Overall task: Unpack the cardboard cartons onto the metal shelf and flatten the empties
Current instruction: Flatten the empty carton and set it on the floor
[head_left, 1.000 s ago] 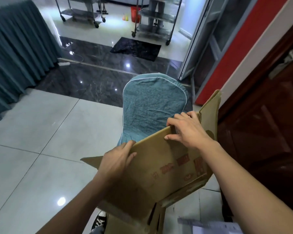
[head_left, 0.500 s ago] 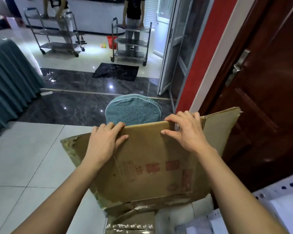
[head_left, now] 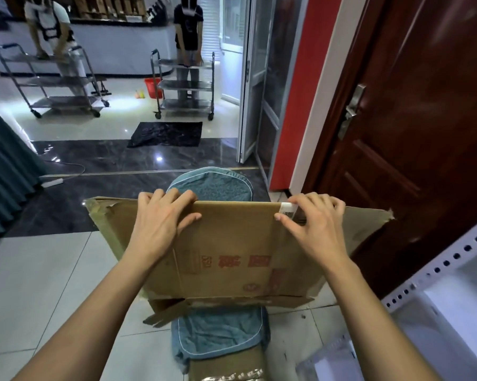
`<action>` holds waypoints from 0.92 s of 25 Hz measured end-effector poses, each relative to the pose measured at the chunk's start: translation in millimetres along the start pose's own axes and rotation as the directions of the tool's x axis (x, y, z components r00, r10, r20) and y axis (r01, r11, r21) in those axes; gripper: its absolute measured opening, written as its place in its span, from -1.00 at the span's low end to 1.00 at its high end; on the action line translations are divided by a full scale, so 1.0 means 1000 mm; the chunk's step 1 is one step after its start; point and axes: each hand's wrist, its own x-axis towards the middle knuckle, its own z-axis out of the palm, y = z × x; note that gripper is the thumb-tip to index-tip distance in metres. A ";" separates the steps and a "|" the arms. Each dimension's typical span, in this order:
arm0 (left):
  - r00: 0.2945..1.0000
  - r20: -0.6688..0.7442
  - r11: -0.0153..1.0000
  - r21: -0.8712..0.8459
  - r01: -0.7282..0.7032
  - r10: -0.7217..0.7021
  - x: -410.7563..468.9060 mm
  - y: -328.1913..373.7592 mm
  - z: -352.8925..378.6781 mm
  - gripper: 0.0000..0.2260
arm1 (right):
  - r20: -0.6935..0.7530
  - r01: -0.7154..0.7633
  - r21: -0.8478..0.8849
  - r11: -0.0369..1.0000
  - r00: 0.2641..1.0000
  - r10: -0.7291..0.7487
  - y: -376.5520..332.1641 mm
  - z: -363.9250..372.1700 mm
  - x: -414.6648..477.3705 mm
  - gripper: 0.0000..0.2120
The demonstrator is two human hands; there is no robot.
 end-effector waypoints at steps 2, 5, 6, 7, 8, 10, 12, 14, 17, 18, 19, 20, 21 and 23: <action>0.999 -0.025 0.999 0.011 -0.034 0.034 0.001 -0.012 -0.008 -0.66 | -0.007 -0.053 0.027 0.998 0.999 0.053 -0.015 0.000 -0.008 -0.71; 0.995 -0.060 0.997 0.014 -0.076 0.076 0.006 -0.031 -0.020 -0.66 | -0.050 -0.123 0.052 0.991 0.991 0.125 -0.043 -0.001 -0.016 -0.72; 0.993 -0.075 0.995 0.012 -0.095 0.096 0.009 -0.037 -0.023 -0.66 | -0.063 -0.147 0.052 0.988 0.987 0.150 -0.051 -0.003 -0.018 -0.72; 0.989 -0.088 0.993 0.004 -0.119 0.118 0.013 -0.043 -0.026 -0.66 | -0.081 -0.171 0.042 0.984 0.981 0.174 -0.059 -0.005 -0.019 -0.73; 0.985 -0.098 0.989 -0.005 -0.146 0.145 0.016 -0.050 -0.029 -0.66 | -0.099 -0.197 0.030 0.980 0.975 0.199 -0.068 -0.007 -0.021 -0.73; 0.975 -0.120 0.981 -0.024 -0.192 0.187 0.021 -0.062 -0.032 -0.65 | -0.148 -0.232 0.004 0.973 0.962 0.230 -0.085 -0.011 -0.027 -0.72; 0.966 -0.147 0.974 -0.056 -0.221 0.211 0.021 -0.074 -0.037 -0.64 | -0.198 -0.256 -0.032 0.966 0.949 0.244 -0.104 -0.016 -0.034 -0.71; 0.956 -0.159 0.959 -0.107 -0.263 0.245 0.019 -0.084 -0.041 -0.65 | -0.240 -0.295 -0.062 0.954 0.932 0.272 -0.124 -0.024 -0.047 -0.72; 0.933 -0.184 0.922 -0.181 -0.342 0.310 0.015 -0.088 -0.047 -0.65 | -0.299 -0.354 -0.114 0.928 0.903 0.308 -0.150 -0.041 -0.070 -0.74; 0.922 -0.193 0.905 -0.209 -0.371 0.334 0.012 -0.086 -0.048 -0.66 | -0.315 -0.379 -0.134 0.916 0.892 0.324 -0.158 -0.049 -0.080 -0.74; 0.914 -0.202 0.889 -0.234 -0.394 0.352 0.011 -0.084 -0.049 -0.66 | -0.327 -0.400 -0.151 0.904 0.883 0.336 -0.163 -0.055 -0.089 -0.74; 0.905 -0.207 0.871 -0.261 -0.417 0.371 0.009 -0.080 -0.050 -0.66 | -0.333 -0.423 -0.163 0.891 0.874 0.353 -0.169 -0.062 -0.099 -0.74; 0.895 -0.211 0.851 -0.284 -0.441 0.393 0.007 -0.075 -0.051 -0.66 | -0.333 -0.448 -0.170 0.878 0.864 0.377 -0.173 -0.069 -0.110 -0.73; 0.872 -0.210 0.804 -0.337 -0.489 0.442 0.003 -0.060 -0.052 -0.65 | -0.344 -0.494 -0.197 0.847 0.844 0.412 -0.181 -0.085 -0.133 -0.73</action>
